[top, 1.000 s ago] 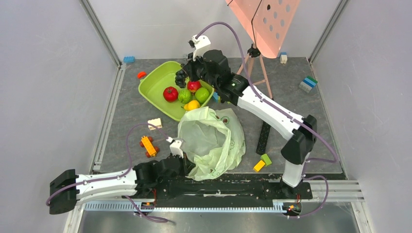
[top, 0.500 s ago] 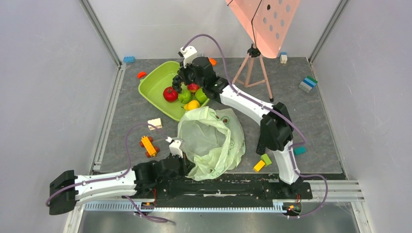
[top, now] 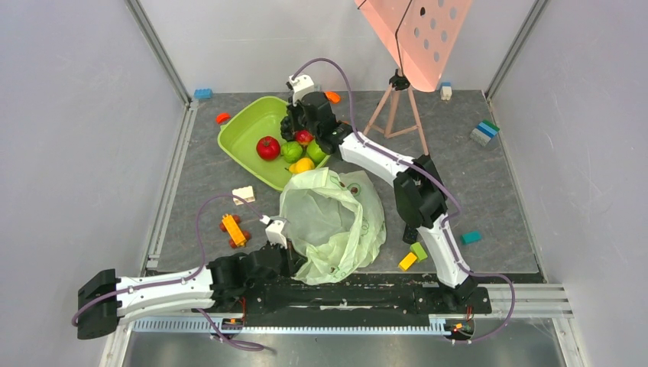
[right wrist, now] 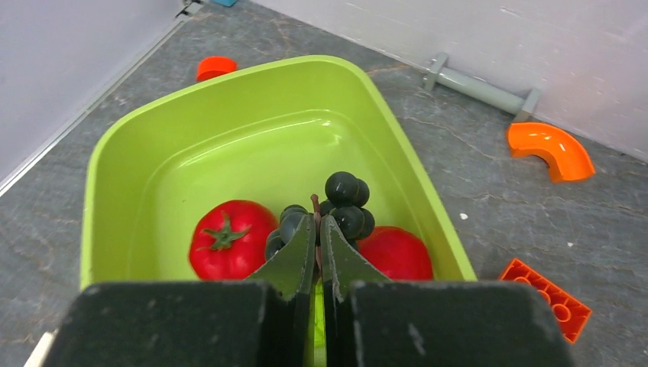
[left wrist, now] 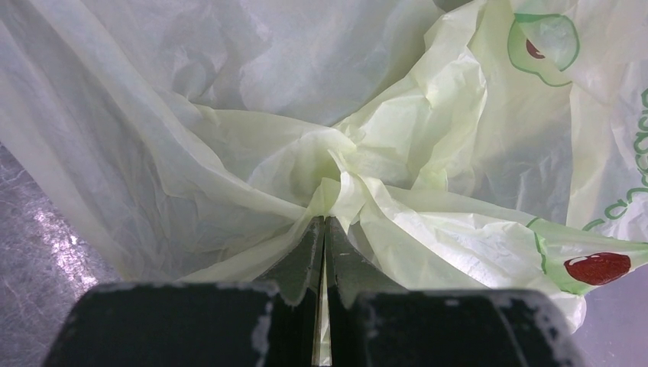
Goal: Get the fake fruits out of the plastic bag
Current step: Place the fake fruit in the bin.
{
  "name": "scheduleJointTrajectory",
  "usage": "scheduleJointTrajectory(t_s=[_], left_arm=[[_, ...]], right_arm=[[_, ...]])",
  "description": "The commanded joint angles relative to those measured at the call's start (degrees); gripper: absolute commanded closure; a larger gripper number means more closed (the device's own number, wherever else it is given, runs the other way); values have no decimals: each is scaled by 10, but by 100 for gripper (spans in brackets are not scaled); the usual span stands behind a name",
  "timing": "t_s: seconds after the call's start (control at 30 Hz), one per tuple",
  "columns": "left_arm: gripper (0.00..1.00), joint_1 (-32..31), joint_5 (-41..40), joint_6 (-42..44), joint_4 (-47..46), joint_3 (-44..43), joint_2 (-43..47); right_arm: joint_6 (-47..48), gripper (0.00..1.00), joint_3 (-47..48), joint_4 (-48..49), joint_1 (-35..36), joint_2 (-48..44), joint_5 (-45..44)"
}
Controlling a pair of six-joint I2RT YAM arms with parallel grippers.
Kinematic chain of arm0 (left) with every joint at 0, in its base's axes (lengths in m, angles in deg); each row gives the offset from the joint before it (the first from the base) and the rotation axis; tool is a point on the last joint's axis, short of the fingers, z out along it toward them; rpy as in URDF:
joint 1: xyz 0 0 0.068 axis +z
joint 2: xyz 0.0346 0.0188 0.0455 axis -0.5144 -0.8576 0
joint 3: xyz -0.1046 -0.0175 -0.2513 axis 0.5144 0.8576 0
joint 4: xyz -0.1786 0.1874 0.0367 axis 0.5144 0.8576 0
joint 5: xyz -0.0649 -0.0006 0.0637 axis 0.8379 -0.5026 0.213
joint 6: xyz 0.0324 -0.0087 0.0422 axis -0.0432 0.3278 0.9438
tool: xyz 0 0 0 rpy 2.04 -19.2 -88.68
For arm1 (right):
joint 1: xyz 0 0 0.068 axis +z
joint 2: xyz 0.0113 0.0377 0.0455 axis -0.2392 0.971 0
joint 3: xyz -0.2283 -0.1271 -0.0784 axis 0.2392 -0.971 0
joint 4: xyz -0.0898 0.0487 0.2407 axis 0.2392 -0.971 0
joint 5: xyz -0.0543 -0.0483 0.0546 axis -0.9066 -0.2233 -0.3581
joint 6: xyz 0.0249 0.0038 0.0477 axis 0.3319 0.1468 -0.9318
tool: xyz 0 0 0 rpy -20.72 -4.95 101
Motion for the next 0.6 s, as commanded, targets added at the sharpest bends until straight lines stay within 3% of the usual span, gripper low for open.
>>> scheduleJointTrajectory(t_s=[0.0, 0.57], left_arm=[[93, -3, -15, -5, -1, -8, -6], [94, -3, -15, -17, 1, -6, -13]], right_arm=[[-19, 100, 48, 41, -15, 19, -16], [-21, 96, 85, 87, -19, 95, 51]])
